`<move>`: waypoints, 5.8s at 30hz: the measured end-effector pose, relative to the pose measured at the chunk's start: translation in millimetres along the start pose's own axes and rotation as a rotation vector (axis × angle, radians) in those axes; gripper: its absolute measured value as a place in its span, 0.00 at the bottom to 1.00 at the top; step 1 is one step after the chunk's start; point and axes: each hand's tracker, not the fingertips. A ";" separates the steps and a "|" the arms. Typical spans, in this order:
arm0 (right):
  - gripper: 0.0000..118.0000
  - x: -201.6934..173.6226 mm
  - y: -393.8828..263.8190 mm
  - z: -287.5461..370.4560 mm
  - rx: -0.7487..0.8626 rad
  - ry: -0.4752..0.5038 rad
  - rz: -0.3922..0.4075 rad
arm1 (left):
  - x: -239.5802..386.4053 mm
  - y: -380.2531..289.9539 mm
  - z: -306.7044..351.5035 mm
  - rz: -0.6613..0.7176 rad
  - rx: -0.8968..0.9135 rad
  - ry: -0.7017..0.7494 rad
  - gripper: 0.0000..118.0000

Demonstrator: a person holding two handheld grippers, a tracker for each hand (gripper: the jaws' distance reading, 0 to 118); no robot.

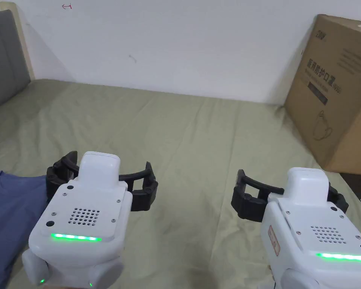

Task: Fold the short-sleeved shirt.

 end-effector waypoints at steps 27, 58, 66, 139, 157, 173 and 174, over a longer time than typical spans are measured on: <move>1.00 -6.6 37.7 -5.5 -0.004 0.160 0.042 | -22.4 34.5 -11.4 0.203 0.073 0.028 1.00; 0.25 -10.0 14.3 2.6 0.004 0.004 -0.009 | -0.2 10.4 4.5 -0.016 0.048 0.025 0.56; 0.00 -4.8 19.8 8.0 0.024 0.018 -0.029 | -2.8 14.3 6.1 0.022 0.047 0.018 0.00; 0.00 -237.2 30.9 -12.2 -0.014 0.716 0.086 | -226.8 -14.1 124.6 0.118 -0.121 0.680 0.96; 0.00 -262.1 -0.9 -86.0 -0.164 0.626 0.188 | -326.6 -102.7 -209.7 0.214 -0.914 0.207 1.00; 0.00 -258.0 -32.1 -115.2 -0.287 0.583 0.162 | -312.8 -153.0 -242.7 0.375 -1.067 0.217 0.00; 0.00 -256.9 -31.3 -112.6 -0.290 0.584 0.151 | -308.8 -154.3 -242.4 0.376 -1.069 0.232 0.00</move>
